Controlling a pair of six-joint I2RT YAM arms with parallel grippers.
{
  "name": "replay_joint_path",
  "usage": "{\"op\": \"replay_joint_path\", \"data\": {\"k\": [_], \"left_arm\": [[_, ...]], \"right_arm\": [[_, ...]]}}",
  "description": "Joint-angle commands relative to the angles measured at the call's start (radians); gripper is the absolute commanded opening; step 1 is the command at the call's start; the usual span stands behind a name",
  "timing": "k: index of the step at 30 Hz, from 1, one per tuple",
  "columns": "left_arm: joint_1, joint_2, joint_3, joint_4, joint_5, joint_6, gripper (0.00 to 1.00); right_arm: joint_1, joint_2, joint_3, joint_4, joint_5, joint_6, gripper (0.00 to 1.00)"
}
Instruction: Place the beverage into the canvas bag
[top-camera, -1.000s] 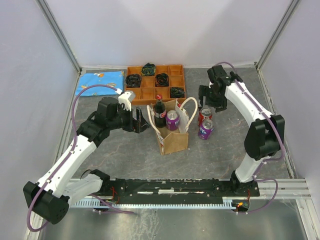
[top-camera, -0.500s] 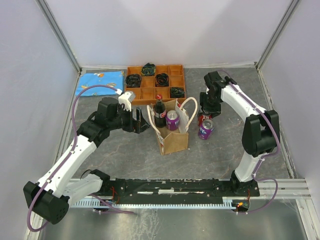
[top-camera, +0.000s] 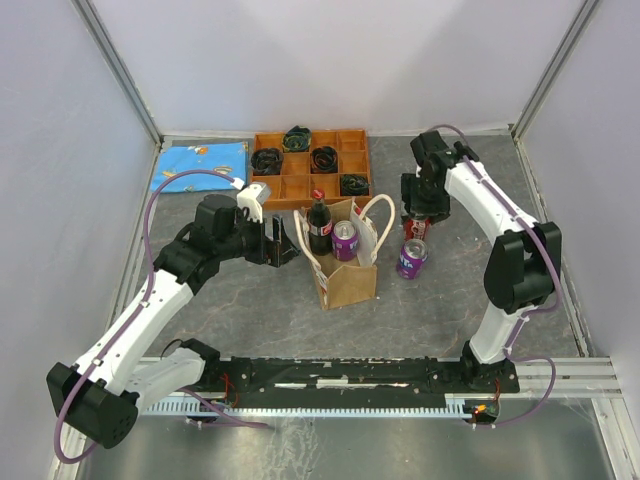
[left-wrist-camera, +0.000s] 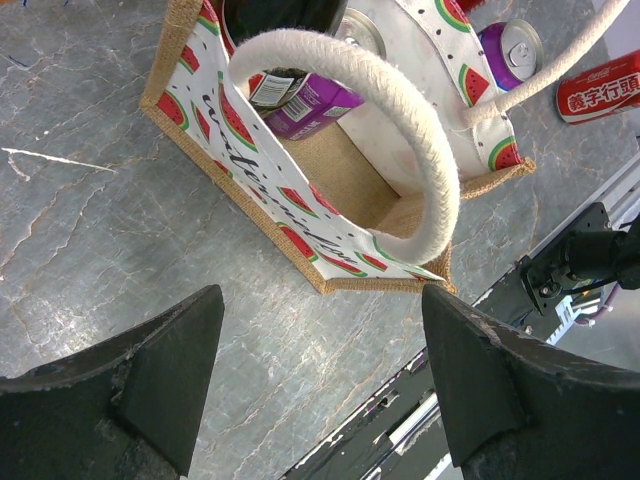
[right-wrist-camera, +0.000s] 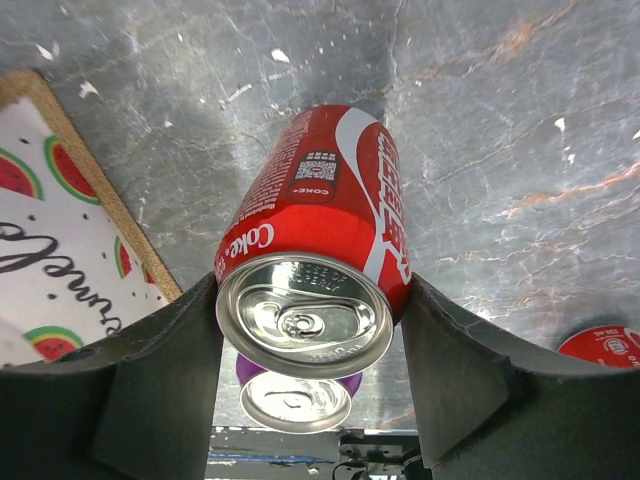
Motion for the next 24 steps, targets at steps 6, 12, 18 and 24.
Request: {"op": "replay_joint_path", "data": {"k": [6,12,18,24], "left_arm": [[0.006,-0.018,0.009,0.025,0.033,0.022,0.86],[0.006,-0.012,0.011,0.028,0.033,0.022,0.86],[0.008,-0.012,0.009,0.032,0.033,0.020,0.86],[0.008,-0.014,0.007,0.031,0.033,0.020,0.86]], "right_arm": [[-0.001,-0.048,0.245,-0.032,0.028,-0.033,0.02],[-0.002,-0.046,0.516,-0.095,0.029,-0.042,0.00],[-0.001,-0.070,0.621,0.009,-0.109,0.003,0.00],[0.051,-0.107,0.631,0.069,-0.246,0.066,0.00]]}}
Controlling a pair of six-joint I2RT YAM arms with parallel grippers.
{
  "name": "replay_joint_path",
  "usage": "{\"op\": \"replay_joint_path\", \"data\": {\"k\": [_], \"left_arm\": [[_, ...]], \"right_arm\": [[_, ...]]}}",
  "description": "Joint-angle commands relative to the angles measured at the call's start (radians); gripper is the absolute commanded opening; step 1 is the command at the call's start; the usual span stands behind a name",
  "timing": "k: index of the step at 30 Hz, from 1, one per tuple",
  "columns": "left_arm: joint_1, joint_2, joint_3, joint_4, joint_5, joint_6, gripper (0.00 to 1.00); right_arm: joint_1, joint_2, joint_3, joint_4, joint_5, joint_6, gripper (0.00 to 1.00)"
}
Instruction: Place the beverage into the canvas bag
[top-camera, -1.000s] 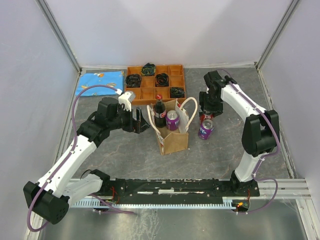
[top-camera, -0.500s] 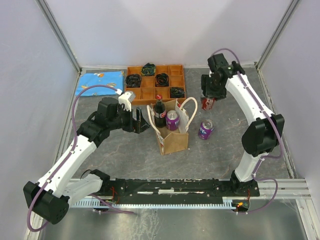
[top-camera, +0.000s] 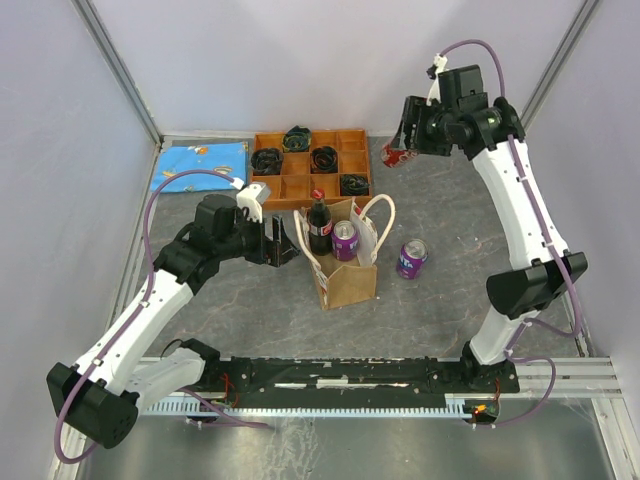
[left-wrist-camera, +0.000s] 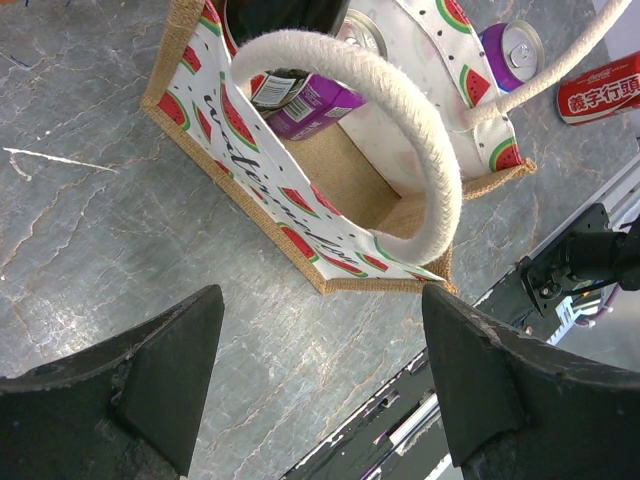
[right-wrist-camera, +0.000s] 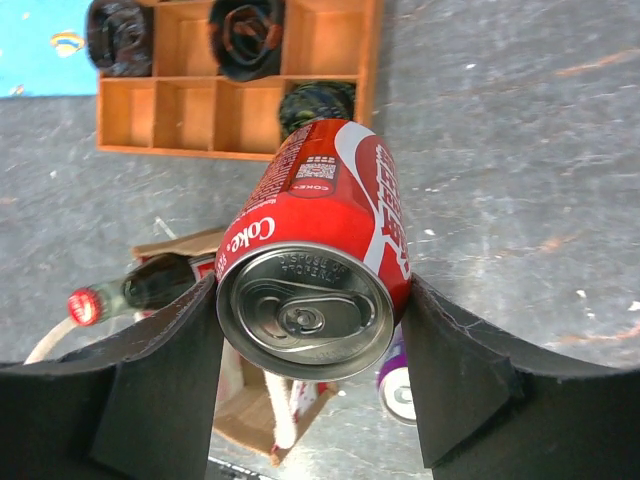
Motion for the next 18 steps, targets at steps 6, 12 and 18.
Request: {"op": "replay_joint_path", "data": {"k": [6,12,18], "left_arm": [[0.006,-0.012,0.004,0.031,0.035,0.019,0.86],[0.006,-0.018,-0.001,0.029,0.036,0.017,0.86],[0.007,-0.019,-0.008,0.028,0.037,0.015,0.86]], "right_arm": [[0.212,-0.103,0.046,0.077,-0.078,0.044,0.00],[0.355,-0.146,-0.066,0.075,-0.034,0.079,0.00],[0.442,-0.211,-0.220,0.087,-0.002,0.112,0.00]]}}
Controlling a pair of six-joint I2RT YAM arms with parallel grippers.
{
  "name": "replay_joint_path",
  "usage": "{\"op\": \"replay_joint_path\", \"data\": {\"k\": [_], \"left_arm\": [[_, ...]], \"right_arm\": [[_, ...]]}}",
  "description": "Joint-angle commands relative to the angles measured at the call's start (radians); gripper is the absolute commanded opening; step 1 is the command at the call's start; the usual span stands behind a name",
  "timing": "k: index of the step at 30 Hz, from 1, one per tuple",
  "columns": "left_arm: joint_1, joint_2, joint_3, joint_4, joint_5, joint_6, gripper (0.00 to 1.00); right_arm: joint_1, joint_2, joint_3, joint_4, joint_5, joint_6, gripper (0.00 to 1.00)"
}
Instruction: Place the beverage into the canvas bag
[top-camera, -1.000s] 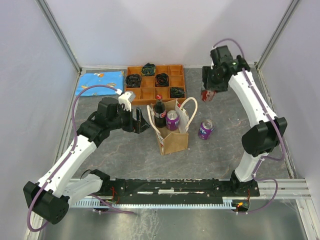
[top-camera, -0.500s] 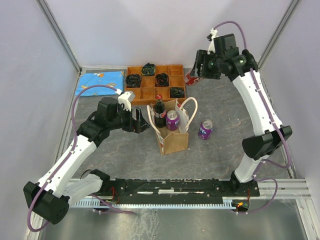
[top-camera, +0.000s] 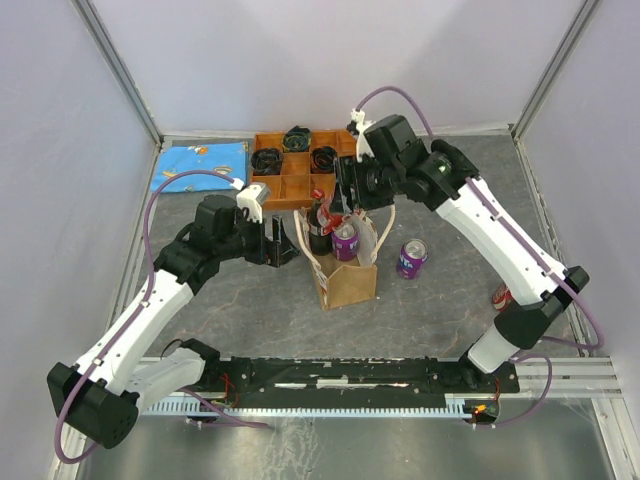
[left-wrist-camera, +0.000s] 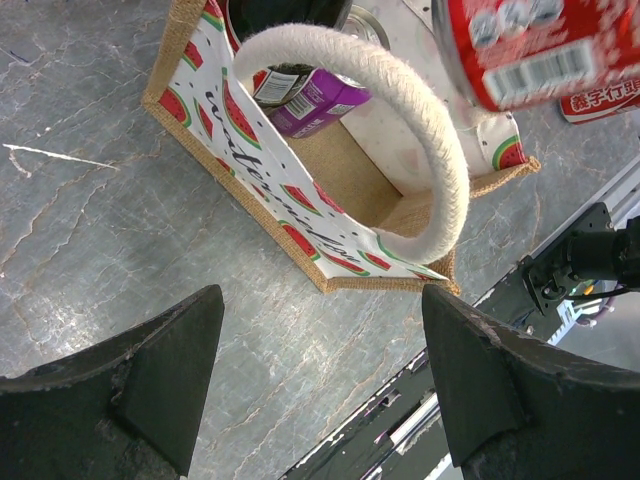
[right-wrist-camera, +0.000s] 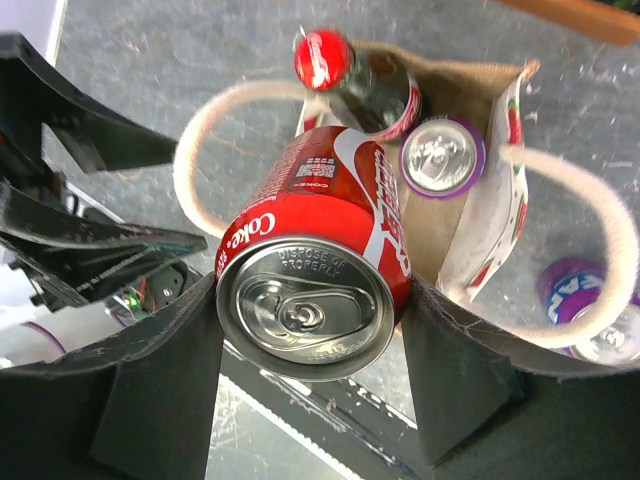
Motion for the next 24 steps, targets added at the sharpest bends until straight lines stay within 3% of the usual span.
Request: {"op": "replay_joint_path", "data": {"k": [1,8,24], "left_arm": [[0.006,-0.019,-0.003,0.028,0.037,0.015,0.86],[0.006,-0.015,-0.002,0.030,0.039,0.012,0.86],[0.007,-0.026,-0.006,0.023,0.036,0.015,0.86]], "right_arm": [[0.041,-0.084,-0.065,0.089,0.048,0.037,0.00],[0.094,-0.075,-0.190,0.155,0.103,0.037,0.00],[0.161,0.056,-0.267,0.224,0.189,-0.006,0.00]]}}
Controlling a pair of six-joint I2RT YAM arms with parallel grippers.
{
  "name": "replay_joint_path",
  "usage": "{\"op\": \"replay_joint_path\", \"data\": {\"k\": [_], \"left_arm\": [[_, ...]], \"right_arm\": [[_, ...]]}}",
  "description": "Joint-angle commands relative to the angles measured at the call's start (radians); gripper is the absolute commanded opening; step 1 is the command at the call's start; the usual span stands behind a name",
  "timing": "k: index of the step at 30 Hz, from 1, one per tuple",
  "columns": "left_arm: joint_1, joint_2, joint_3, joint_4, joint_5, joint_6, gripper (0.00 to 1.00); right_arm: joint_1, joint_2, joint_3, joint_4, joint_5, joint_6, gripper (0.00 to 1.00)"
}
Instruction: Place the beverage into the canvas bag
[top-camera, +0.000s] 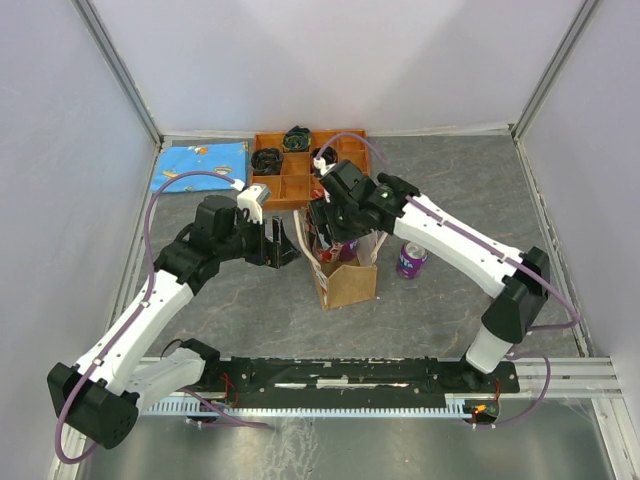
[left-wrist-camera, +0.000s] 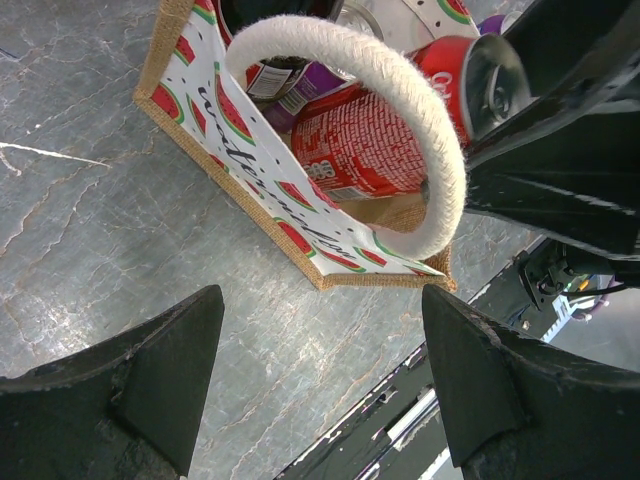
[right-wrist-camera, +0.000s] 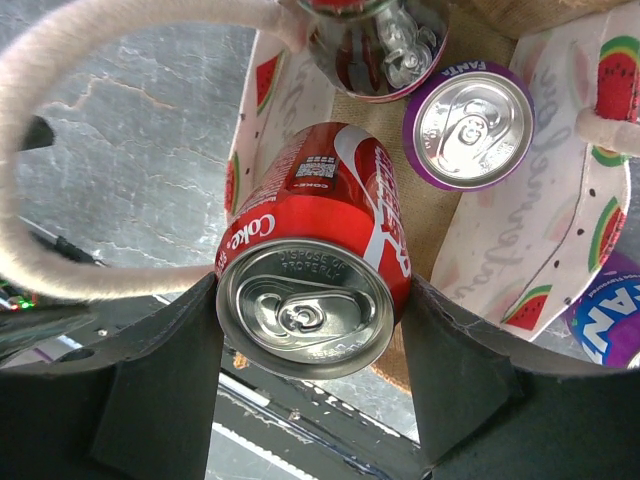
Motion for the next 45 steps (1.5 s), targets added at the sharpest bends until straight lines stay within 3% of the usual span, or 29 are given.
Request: {"op": "replay_joint_path", "data": {"k": [1,23,42,45], "left_arm": [[0.006,-0.022,0.000,0.023,0.020,0.016,0.86],[0.006,-0.003,0.000,0.030,0.021,0.017,0.86],[0.007,-0.017,-0.010,0.033,0.020,0.019,0.86],[0.007,-0.021,-0.012,0.032,0.020,0.018,0.86]], "right_arm": [[0.007,-0.006,-0.020,0.116,0.043,-0.014,0.00],[0.008,0.075,-0.193,0.339,0.113,-0.024,0.00],[0.008,0.113,-0.252,0.361,0.092,-0.039,0.00],[0.008,0.119,-0.263,0.355,0.083,-0.039,0.07]]}}
